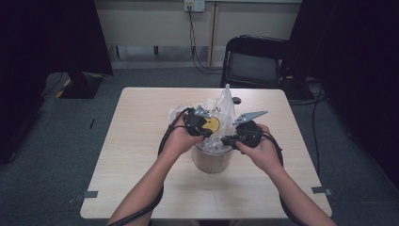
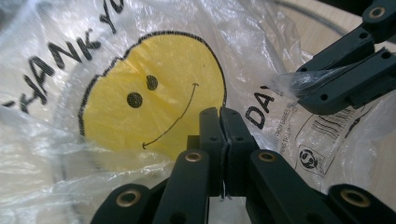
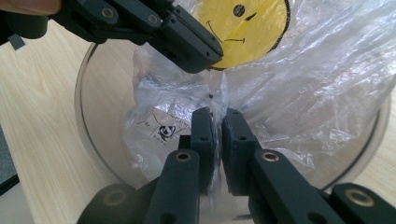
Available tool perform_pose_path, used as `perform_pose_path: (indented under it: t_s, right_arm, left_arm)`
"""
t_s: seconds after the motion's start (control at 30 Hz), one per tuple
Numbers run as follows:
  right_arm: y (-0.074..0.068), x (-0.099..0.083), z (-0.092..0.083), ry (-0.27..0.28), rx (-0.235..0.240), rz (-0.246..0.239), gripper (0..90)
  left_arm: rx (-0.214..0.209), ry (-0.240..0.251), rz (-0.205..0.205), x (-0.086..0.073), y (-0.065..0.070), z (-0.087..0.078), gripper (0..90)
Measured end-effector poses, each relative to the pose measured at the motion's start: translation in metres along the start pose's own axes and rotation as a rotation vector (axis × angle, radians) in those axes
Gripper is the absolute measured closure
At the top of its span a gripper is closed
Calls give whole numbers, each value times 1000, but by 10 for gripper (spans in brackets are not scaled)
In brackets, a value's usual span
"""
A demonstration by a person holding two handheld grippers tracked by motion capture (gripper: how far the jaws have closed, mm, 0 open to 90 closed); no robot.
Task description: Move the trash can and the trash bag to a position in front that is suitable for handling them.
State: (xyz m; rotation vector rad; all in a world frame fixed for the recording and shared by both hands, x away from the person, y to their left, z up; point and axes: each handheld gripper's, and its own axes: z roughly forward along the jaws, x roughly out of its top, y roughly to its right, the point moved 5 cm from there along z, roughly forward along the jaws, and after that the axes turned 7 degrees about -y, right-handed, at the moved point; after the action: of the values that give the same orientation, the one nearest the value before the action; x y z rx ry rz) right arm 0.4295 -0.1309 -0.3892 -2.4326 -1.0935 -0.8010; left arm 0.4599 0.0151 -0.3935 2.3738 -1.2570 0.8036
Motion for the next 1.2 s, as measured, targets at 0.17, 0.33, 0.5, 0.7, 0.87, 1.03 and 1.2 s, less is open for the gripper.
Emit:
perform_pose_path:
  t_s: [0.17, 0.33, 0.5, 0.7, 0.87, 1.03, 1.2]
  right_arm:
    - [-1, 3, 9, -30, -1, -1, 840]
    - [-5, 1, 17, -64, 18, -5, 787]
    - [-2, -2, 13, -58, 31, 18, 748]
    - [0, -4, 11, -64, 20, 25, 798]
    - [-4, -2, 14, -65, 28, 14, 799]
    - [-6, 0, 15, -35, 54, 15, 674]
    - [-2, 6, 5, 36, 39, 30, 502]
  left_arm:
    - [-23, 4, -17, -1, 0, 0, 889]
    - [-55, 47, -26, -4, 2, -4, 856]
    - [19, 142, -15, -2, -2, -22, 534]
    - [89, 176, -89, -11, -15, -46, 398]
    - [103, 166, -136, -18, -28, -37, 420]
    - [167, 119, -90, -18, -34, -29, 569]
    - [201, 108, -58, -15, -35, -30, 672]
